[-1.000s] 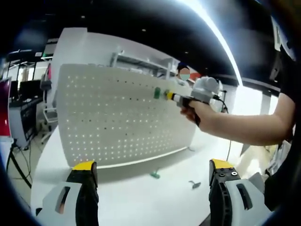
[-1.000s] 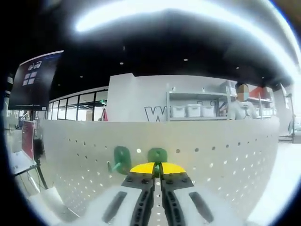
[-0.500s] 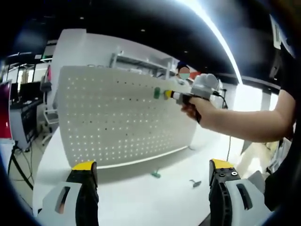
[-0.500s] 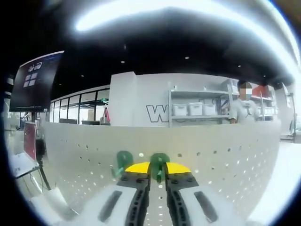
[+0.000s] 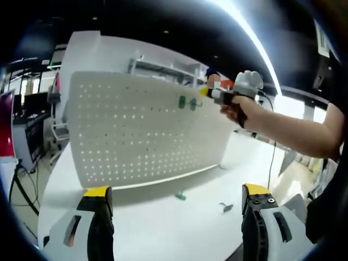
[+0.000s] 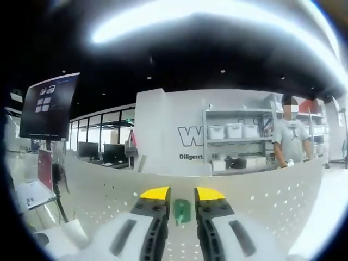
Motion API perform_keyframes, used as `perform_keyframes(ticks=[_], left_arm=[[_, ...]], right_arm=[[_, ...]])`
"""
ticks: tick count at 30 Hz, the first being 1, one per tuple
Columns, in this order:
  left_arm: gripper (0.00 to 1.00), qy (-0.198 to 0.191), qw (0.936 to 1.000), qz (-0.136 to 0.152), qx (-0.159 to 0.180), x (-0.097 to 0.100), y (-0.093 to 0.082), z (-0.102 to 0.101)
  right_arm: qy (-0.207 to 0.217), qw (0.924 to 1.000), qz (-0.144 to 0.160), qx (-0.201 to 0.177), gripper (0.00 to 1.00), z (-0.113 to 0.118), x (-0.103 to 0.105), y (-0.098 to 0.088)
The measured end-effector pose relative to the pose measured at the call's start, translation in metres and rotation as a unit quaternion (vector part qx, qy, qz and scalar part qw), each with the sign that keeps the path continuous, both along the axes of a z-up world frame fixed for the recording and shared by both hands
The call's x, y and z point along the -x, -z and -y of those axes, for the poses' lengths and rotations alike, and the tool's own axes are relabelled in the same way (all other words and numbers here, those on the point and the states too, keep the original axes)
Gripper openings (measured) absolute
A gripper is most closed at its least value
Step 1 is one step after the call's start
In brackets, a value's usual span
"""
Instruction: Insert the hook assembly into the mounting plate slot until the hook locks in place.
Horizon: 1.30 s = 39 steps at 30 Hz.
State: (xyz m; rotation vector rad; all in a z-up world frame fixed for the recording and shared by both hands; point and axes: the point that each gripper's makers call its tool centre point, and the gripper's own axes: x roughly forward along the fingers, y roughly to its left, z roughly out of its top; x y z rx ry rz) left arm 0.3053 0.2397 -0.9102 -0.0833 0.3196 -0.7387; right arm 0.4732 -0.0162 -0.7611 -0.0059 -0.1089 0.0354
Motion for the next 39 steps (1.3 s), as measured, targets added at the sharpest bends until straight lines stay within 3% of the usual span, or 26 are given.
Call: perform_keyframes(ticks=[10, 22, 39], left_arm=[[1.00, 0.002, 0.9999, -0.014, -0.008, 0.007, 0.008, 0.001], [1.00, 0.006, 0.9994, -0.030, -0.014, 0.020, 0.017, 0.005], [1.00, 0.010, 0.9985, -0.051, -0.019, 0.040, 0.031, 0.015]], right_arm=[[-0.020, 0.9981, -0.040, 0.043, 0.15, 0.008, 0.032, 0.027], [-0.036, 0.9939, -0.087, 0.056, 0.16, 0.018, 0.068, 0.070], [-0.076, 0.9822, -0.153, 0.078, 0.17, 0.012, 0.121, 0.131]])
